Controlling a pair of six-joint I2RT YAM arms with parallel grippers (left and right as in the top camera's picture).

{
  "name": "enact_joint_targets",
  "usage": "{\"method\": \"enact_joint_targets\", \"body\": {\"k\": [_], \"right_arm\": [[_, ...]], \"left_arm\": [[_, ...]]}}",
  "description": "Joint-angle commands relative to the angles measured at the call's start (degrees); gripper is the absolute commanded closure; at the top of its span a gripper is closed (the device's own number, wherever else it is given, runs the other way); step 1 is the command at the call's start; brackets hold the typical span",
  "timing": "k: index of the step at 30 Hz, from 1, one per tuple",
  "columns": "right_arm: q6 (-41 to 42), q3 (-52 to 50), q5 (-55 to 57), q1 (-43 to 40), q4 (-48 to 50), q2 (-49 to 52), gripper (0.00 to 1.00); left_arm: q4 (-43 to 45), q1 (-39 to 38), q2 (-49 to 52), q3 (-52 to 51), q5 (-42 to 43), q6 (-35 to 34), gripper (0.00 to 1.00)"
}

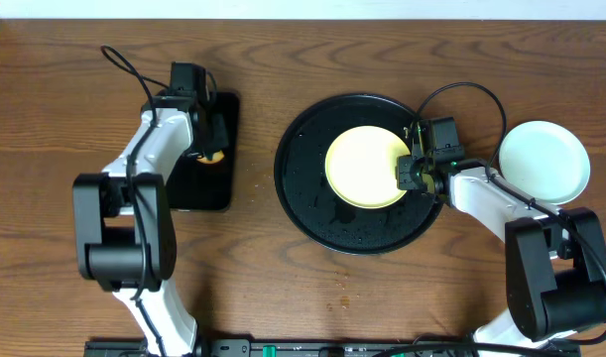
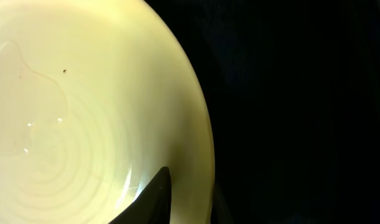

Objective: Clean dirty plates on tray and stack at the side
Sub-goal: 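Return the sponge to the black tray with the left gripper, then lift the yellow plate with the right gripper and carry it right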

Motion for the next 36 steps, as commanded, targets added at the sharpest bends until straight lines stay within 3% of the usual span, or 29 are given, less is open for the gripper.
{"method": "enact_joint_targets", "body": {"k": [1,2,3,6,9,13,17,22,29,36], "right_arm": [[-0.1,-0.8,-0.9,0.4,-0.5,1.0,0.73],[-0.1,-0.8,-0.9,0.4,-0.5,1.0,0.65],[-0.1,-0.8,-0.9,0.4,-0.5,1.0,0.61],[-0.1,-0.8,-0.9,0.4,-0.6,1.0,0.57],[-0.1,-0.8,-0.9,0.4,-0.6,1.0,0.64],[-0.1,-0.7,-0.8,0.4,-0.2,1.0,0.99],[-0.1,1.4,-0.9,0.4,0.0,-0.7,0.99],[-4.1,8.2,2.8,0.4,-9.3,-6.8,0.99],[-9.9,12.2,16.9,1.9,-16.1,-14.9,0.99],[-15.3,12.2,35.3,10.2,-16.6,-19.8,0.99]], "left_arm": [[0.7,0.7,0.7,-0.2,-1.6,0.2,0.53],[0.8,0.9,0.7,-0.2,-1.6,0.2,0.39],[0.9,0.9,0.7,-0.2,-1.6,0.2,0.32],[0.9,0.9,0.7,-0.2,-1.5,0.2,0.19],[1.0,0.9,0.7,-0.2,-1.5,0.2,0.18],[1.0,0.9,0.7,-0.2,-1.5,0.2,0.18],[1.0,0.9,0.7,-0.2,-1.5,0.2,0.17],[1.0,0.9,0.7,-0.2,-1.5,0.2,0.16],[1.0,0.9,0.7,-0.2,-1.5,0.2,0.16],[1.0,0.9,0.7,-0.2,-1.5,0.2,0.16]]}}
